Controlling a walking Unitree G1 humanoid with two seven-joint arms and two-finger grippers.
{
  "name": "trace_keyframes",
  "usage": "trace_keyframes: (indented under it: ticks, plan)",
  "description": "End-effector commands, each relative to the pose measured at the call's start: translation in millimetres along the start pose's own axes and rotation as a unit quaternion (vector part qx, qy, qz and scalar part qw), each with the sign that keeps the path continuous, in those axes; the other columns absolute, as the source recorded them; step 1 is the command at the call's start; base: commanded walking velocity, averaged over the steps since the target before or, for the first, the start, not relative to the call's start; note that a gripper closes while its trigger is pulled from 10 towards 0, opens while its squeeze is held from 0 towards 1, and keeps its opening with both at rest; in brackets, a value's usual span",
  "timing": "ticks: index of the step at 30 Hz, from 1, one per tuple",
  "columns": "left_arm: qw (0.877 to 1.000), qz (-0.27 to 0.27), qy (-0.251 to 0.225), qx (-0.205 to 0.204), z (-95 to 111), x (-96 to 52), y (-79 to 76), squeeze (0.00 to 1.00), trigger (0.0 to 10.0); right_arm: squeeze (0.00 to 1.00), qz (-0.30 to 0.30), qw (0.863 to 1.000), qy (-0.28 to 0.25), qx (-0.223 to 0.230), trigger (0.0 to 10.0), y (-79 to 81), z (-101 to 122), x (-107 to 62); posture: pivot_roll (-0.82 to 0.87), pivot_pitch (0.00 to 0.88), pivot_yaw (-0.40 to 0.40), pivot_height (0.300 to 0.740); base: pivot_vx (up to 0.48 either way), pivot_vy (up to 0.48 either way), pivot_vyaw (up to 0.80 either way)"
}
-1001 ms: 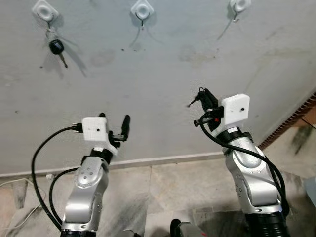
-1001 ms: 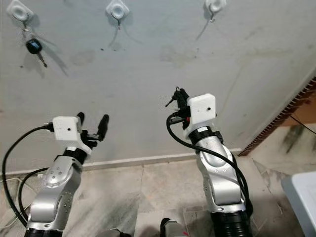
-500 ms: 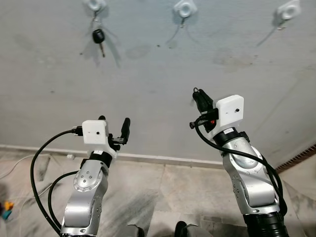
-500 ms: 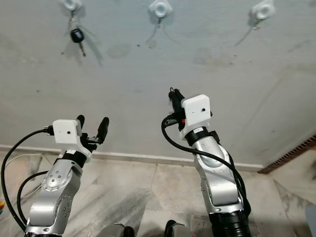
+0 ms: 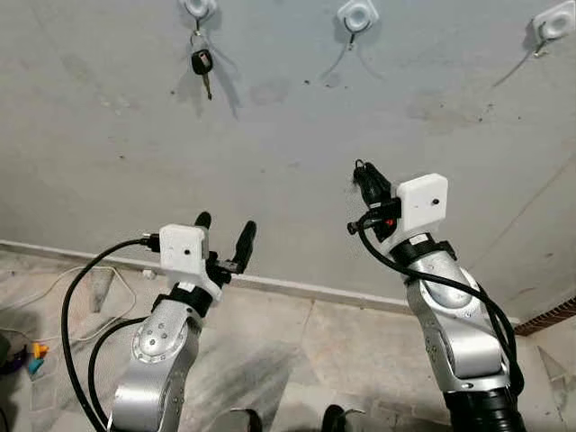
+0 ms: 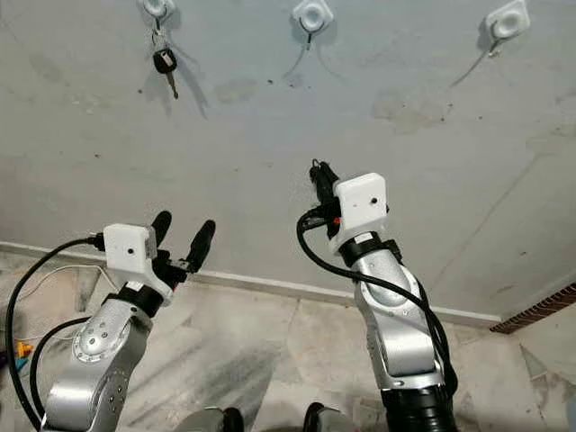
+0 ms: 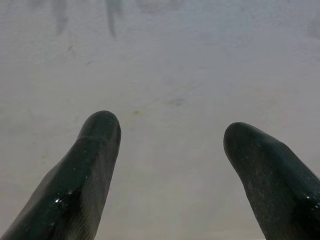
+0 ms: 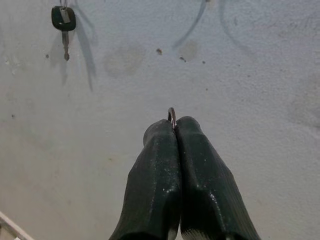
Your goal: Hang keys on a hook
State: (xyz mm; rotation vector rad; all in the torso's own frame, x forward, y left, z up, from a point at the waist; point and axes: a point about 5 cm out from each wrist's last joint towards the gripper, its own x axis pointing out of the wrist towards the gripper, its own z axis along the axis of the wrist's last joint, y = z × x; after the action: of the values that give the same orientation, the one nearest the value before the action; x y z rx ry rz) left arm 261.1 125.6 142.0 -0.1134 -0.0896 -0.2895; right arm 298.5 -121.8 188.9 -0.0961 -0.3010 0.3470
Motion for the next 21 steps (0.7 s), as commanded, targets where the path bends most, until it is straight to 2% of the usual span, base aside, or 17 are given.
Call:
trace_keyframes:
  ticks: [1, 18, 21]
  plan:
    - [1.0, -0.001, 0.005, 0.003, 0.1, -3.1, 1.1, 0.0, 10.0, 0.0, -0.001, 1.0, -0.011, 0.0, 10.0, 0.8, 4.9, -0.3, -0.02, 0.182, 0.031, 0.74, 0.311, 0.0, 0.0]
    - [1.0, 0.002, 0.015, 0.0, -2.0, -3.8, 3.0, 0.0, 10.0, 0.0, -0.002, 1.0, -0.012, 0.0, 10.0, 0.2, 4.7, -0.9, -0.03, 0.182, 0.031, 0.74, 0.324, 0.0, 0.0]
    - [1.0, 0.011, 0.007, 0.005, 0.0, -3.8, 4.7, 0.0, 10.0, 0.0, -0.002, 1.0, -0.011, -0.001, 10.0, -0.1, 4.6, -1.0, -0.03, 0.181, 0.031, 0.74, 0.086, 0.0, 0.0]
